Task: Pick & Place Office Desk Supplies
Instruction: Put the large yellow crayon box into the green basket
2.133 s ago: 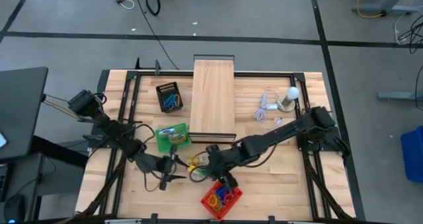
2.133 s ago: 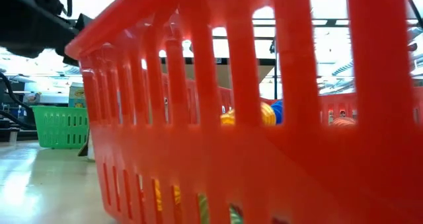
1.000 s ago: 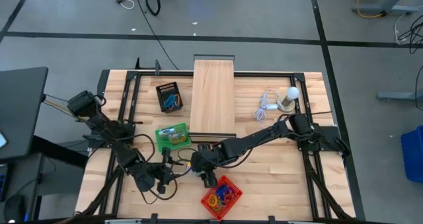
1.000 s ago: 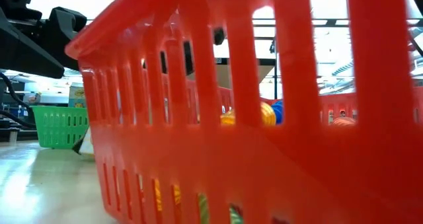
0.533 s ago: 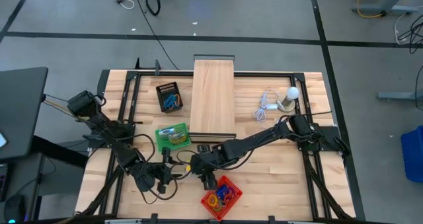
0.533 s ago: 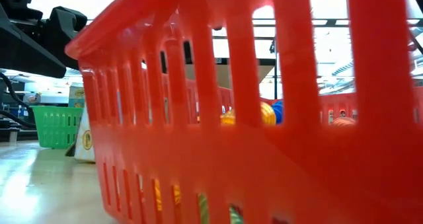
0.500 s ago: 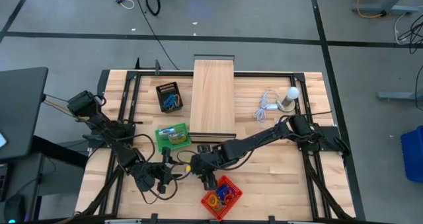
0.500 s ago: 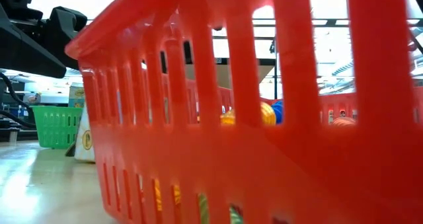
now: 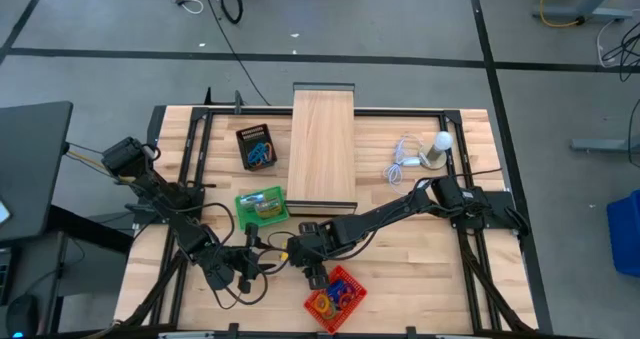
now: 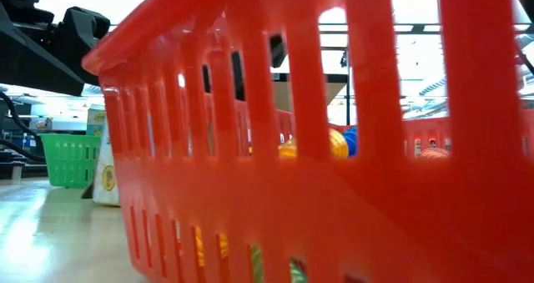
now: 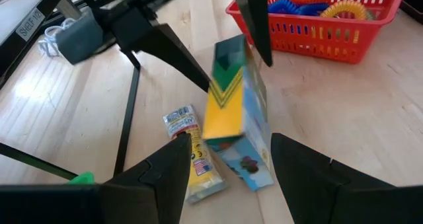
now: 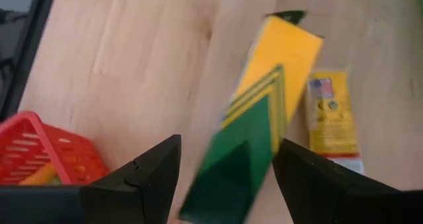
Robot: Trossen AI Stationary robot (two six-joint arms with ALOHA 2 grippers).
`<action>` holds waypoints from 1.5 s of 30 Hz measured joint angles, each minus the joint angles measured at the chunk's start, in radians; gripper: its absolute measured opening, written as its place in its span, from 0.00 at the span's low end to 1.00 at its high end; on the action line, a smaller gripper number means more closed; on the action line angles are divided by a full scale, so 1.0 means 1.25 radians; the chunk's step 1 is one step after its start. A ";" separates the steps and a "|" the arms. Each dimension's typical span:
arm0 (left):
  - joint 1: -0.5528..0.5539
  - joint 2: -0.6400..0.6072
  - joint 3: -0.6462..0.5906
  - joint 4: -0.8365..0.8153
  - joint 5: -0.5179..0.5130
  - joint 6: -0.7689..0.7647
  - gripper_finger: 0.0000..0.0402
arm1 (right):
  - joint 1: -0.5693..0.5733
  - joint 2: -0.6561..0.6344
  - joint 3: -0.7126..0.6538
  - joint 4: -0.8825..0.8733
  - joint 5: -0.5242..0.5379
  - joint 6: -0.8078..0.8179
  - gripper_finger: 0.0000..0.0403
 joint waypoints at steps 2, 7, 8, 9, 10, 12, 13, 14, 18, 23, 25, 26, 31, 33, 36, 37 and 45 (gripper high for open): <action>0.000 0.000 0.000 0.001 0.000 0.000 0.54 | -0.001 0.002 0.000 0.002 -0.002 0.000 0.60; 0.000 0.000 0.000 0.004 -0.010 0.000 0.54 | -0.001 0.002 0.000 0.036 0.011 -0.005 0.57; 0.000 0.000 0.000 0.004 -0.015 0.000 0.54 | -0.001 0.002 0.000 0.045 0.011 -0.006 0.55; 0.000 0.000 0.000 0.004 -0.016 0.000 0.54 | -0.001 0.002 0.000 0.052 0.012 -0.006 0.52; 0.000 0.000 0.000 0.005 -0.016 0.000 0.54 | -0.001 0.002 0.000 0.058 0.012 -0.007 0.49; 0.000 0.000 0.000 0.006 -0.016 0.000 0.54 | -0.001 0.008 0.000 0.065 0.011 -0.007 0.43; 0.000 0.000 0.000 0.008 -0.016 0.003 0.54 | -0.001 0.013 0.000 0.073 0.006 -0.006 0.39; 0.000 0.000 0.000 0.009 -0.016 0.003 0.54 | -0.001 0.016 0.000 0.072 -0.003 -0.007 0.36; 0.000 0.000 0.000 0.013 -0.016 0.003 0.54 | -0.001 0.029 0.001 0.095 -0.031 -0.013 0.27; 0.001 0.000 0.000 0.020 -0.016 0.002 0.54 | 0.003 0.029 0.001 0.092 -0.015 -0.039 0.25; 0.001 0.000 0.000 0.026 -0.017 0.008 0.53 | 0.006 0.027 0.001 0.093 -0.012 -0.046 0.22; -0.001 0.000 0.000 0.033 -0.024 0.015 0.52 | 0.008 0.027 0.001 0.093 -0.011 -0.049 0.22; -0.036 0.000 0.000 0.090 -0.131 0.082 0.47 | 0.031 0.027 0.000 0.112 -0.005 -0.080 0.21; -0.061 0.000 0.000 0.114 -0.188 0.114 0.45 | 0.042 0.027 -0.001 0.119 -0.004 -0.089 0.21; -0.103 -0.004 0.000 0.130 -0.260 0.143 0.41 | 0.059 0.027 -0.001 0.132 0.035 -0.097 0.21; -0.117 -0.008 0.000 0.132 -0.277 0.144 0.40 | 0.064 0.027 -0.001 0.141 0.054 -0.102 0.21; -0.217 -0.062 -0.008 0.122 -0.315 0.074 0.35 | 0.085 0.025 0.010 0.294 0.140 -0.157 0.21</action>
